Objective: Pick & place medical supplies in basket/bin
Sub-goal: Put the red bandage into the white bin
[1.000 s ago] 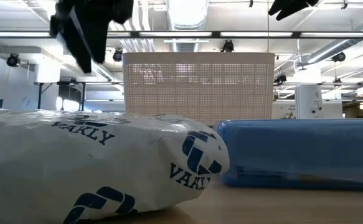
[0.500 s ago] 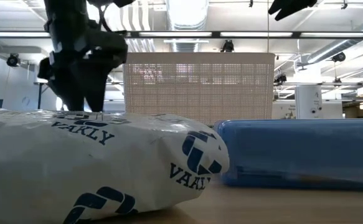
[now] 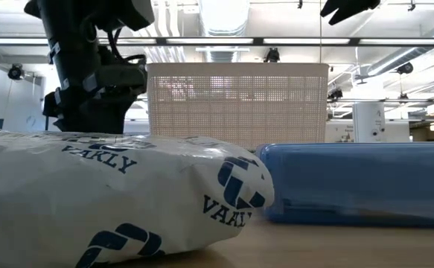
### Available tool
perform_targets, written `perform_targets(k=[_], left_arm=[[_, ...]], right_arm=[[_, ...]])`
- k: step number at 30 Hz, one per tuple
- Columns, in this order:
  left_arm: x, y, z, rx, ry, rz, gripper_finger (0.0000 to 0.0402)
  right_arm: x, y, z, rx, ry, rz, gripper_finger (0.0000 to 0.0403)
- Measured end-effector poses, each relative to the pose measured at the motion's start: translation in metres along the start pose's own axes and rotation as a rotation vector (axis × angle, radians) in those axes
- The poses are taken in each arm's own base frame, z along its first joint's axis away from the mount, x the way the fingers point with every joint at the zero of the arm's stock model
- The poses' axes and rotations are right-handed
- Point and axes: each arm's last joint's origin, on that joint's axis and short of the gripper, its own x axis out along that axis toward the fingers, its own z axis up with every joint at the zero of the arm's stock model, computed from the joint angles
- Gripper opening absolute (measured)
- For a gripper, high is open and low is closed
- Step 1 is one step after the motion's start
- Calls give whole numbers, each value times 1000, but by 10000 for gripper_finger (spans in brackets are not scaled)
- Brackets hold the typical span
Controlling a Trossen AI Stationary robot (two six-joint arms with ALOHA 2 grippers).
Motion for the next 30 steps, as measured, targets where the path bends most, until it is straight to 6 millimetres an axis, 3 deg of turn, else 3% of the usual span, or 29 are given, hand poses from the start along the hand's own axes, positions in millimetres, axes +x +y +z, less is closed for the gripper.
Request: perform_targets(k=[13,24,30], left_arm=[[19,8,-10,4,16,-80,283],[24,14,-14,139,16,-60,282],[25,15,-12,175,-31,-26,241]], right_arm=[[0,0,0,13,-3,-6,328],[0,0,0,21,-4,-9,328],[0,-1,1,18,-12,-35,327]])
